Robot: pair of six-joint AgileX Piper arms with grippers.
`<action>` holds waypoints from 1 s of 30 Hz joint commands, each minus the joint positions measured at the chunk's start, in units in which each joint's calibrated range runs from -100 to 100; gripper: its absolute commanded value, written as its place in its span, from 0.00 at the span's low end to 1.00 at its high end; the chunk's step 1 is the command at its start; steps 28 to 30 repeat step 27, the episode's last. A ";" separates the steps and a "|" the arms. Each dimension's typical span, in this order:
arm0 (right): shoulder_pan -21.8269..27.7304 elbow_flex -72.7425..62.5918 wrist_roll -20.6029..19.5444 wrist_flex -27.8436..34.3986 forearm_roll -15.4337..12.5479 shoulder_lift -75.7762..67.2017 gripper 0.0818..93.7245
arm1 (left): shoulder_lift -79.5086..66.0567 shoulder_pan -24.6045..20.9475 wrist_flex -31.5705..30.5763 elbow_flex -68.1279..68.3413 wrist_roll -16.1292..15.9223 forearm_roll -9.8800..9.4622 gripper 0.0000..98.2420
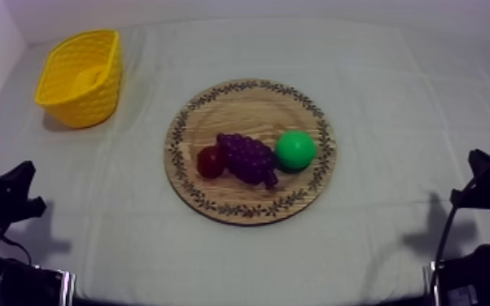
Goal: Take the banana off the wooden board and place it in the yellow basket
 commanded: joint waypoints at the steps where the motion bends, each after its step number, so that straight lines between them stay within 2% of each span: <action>1: 0.02 -0.03 0.02 0.00 -0.02 -0.02 0.00 | 0.01 -0.03 -3.15 0.27 5.63 0.02 0.00; 30: 0.02 -0.03 0.02 0.00 -0.02 -0.02 0.00 | 0.00 -0.03 -4.69 0.66 5.49 0.07 0.00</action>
